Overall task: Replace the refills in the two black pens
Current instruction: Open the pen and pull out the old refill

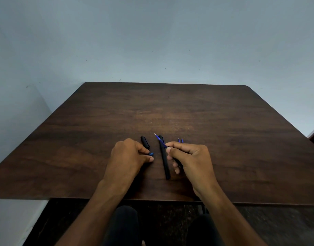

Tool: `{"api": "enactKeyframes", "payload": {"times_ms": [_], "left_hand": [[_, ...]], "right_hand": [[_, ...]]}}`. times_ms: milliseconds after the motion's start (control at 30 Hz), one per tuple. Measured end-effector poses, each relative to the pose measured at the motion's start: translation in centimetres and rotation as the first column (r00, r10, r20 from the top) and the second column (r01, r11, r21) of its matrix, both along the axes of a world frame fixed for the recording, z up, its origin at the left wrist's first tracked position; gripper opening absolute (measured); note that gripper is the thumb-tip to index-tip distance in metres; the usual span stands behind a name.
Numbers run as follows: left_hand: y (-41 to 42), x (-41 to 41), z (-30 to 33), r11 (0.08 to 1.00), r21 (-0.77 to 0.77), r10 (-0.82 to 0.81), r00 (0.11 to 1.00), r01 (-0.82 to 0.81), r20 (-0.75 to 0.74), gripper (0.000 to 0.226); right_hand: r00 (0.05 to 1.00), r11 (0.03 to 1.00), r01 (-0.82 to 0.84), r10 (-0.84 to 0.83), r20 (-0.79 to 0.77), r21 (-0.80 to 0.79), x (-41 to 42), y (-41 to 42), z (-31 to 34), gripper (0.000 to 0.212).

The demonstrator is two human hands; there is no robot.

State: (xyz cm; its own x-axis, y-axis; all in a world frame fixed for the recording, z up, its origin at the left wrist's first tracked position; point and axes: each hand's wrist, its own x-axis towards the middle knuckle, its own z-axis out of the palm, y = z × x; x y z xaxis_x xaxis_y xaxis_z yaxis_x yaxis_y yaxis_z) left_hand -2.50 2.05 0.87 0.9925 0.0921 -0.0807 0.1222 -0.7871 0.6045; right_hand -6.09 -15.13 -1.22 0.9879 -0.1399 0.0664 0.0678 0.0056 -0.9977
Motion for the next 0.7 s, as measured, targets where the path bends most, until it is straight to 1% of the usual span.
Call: {"api": "enactKeyframes", "payload": {"times_ms": [100, 200, 267, 300, 367, 467, 533, 600, 700], "left_hand": [[0.0, -0.1, -0.4, 0.999, -0.032, 0.015, 0.998, -0.014, 0.054, 0.027], [0.1, -0.3, -0.4, 0.998, -0.067, 0.002, 0.999, 0.001, 0.042, 0.033], [0.2, -0.5, -0.5, 0.994, -0.107, 0.002, 0.997, 0.007, 0.082, 0.035], [0.3, -0.6, -0.4, 0.989, -0.147, 0.011, 0.993, 0.007, 0.119, 0.032], [0.3, -0.9, -0.2, 0.956, -0.291, 0.029, 0.981, 0.027, 0.190, 0.023], [-0.3, -1.4, -0.1, 0.857, -0.502, -0.004, 0.975, 0.118, 0.222, 0.014], [-0.8, -1.6, -0.1, 0.762, -0.633, -0.011, 0.979, 0.140, 0.204, 0.011], [-1.0, -1.6, 0.0, 0.640, -0.759, -0.013, 0.989, 0.120, 0.146, 0.011], [-1.0, -1.4, 0.2, 0.509, -0.858, -0.045, 0.998, 0.067, 0.051, 0.022]], "right_hand": [[1.000, 1.000, -0.003, 0.003, 0.002, 0.005, 0.0, 0.0, 0.0, 0.014], [1.000, 1.000, 0.001, -0.001, 0.003, 0.009, 0.1, 0.0, -0.2, 0.014], [1.000, 1.000, -0.003, 0.003, 0.010, 0.015, 0.1, 0.0, -0.2, 0.014], [1.000, 1.000, -0.006, 0.006, 0.013, 0.019, 0.1, 0.0, -0.2, 0.015], [1.000, 1.000, -0.004, 0.003, 0.018, 0.023, 0.2, 0.0, -0.1, 0.015], [1.000, 1.000, -0.014, 0.014, 0.026, 0.004, 0.2, 0.0, -0.1, 0.015], [0.999, 1.000, -0.031, 0.031, 0.036, -0.003, 0.2, 0.3, 0.0, 0.016], [0.999, 0.999, -0.034, 0.033, 0.030, 0.011, 0.3, 0.5, 0.0, 0.014], [0.999, 0.998, -0.038, 0.037, 0.019, 0.047, 0.3, 0.8, 0.0, 0.012]]}}
